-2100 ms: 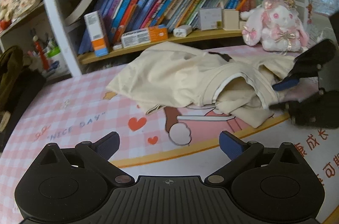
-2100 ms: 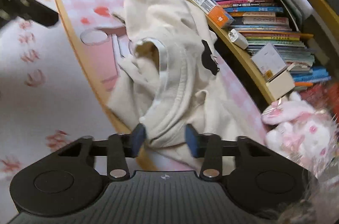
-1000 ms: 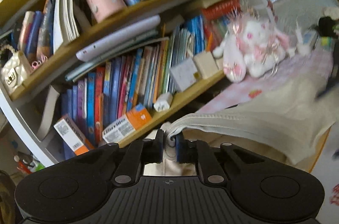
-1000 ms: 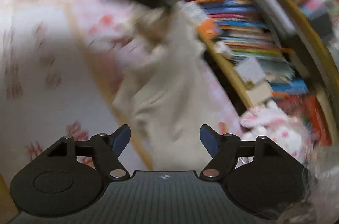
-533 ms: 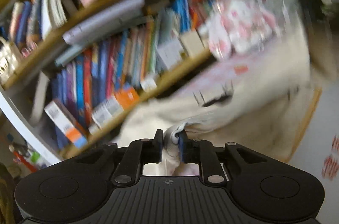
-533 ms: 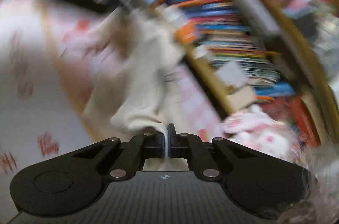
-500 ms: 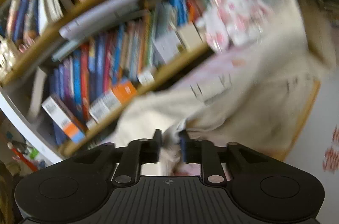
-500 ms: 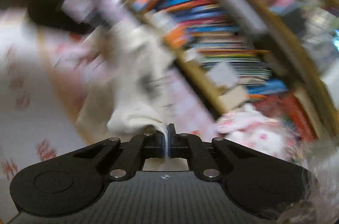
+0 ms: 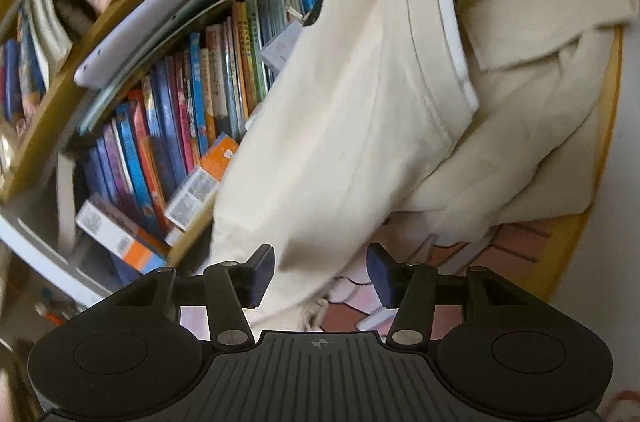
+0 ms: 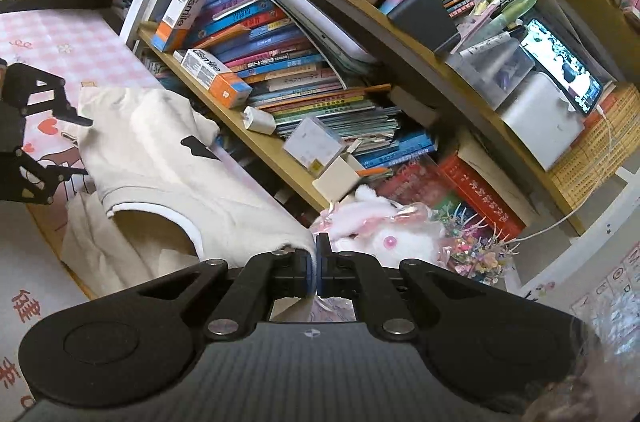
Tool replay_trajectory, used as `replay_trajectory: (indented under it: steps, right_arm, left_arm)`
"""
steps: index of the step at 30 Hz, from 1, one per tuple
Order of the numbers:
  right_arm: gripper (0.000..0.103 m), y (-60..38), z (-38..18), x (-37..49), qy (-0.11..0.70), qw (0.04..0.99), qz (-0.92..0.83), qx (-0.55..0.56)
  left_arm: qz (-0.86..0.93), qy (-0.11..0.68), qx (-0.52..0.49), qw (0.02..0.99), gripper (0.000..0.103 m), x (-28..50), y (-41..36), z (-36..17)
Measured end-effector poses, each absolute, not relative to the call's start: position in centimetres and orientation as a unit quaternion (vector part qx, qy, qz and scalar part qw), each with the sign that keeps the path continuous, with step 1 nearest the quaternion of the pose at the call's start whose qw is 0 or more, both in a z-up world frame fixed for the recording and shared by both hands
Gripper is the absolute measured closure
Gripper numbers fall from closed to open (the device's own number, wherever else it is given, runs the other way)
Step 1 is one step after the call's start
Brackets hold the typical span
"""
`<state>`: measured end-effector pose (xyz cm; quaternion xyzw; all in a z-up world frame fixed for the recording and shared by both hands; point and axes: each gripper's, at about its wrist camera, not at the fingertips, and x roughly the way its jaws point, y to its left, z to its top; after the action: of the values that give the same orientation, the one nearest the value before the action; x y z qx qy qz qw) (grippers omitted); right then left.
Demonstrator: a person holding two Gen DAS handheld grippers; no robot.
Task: Fold clothes
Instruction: 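Lift the shirt by its shoulders with both grippers and shake it out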
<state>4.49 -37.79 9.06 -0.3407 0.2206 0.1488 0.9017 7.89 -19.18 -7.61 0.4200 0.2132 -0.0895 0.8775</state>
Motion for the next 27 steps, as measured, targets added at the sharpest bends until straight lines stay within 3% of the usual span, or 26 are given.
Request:
replay_trajectory:
  steps: [2,3,4,11,15,27]
  right_arm:
    - [0.101,-37.9,8.9,4.7,0.226,0.900,0.148,-0.342]
    - [0.101,-37.9,8.7,4.8,0.229,0.899,0.149,-0.343]
    - [0.101,-38.0,8.6,4.9,0.232,0.898,0.150,-0.343]
    - [0.101,-38.1,7.2,4.2,0.248,0.890,0.173,-0.342]
    - [0.101,-38.0,6.9,3.2,0.242,0.892,0.188,-0.331]
    - [0.101,-35.4,18.2,-4.8,0.049,0.950,0.120,-0.284]
  left_arm:
    - [-0.094,0.210,0.409,0.883,0.067,8.3,-18.8,-6.8]
    - [-0.097,0.210,0.400,0.887,0.092,8.5,-18.6,-6.3]
    - [-0.098,0.212,0.386,0.893,0.099,8.7,-18.3,-5.7]
    - [-0.012,0.180,0.193,0.964,0.100,8.0,-13.4,2.4]
    - [0.008,0.133,0.140,0.981,0.100,5.1,-11.5,6.7]
    - [0.024,-0.068,0.090,0.993,0.100,-6.2,-6.1,17.5]
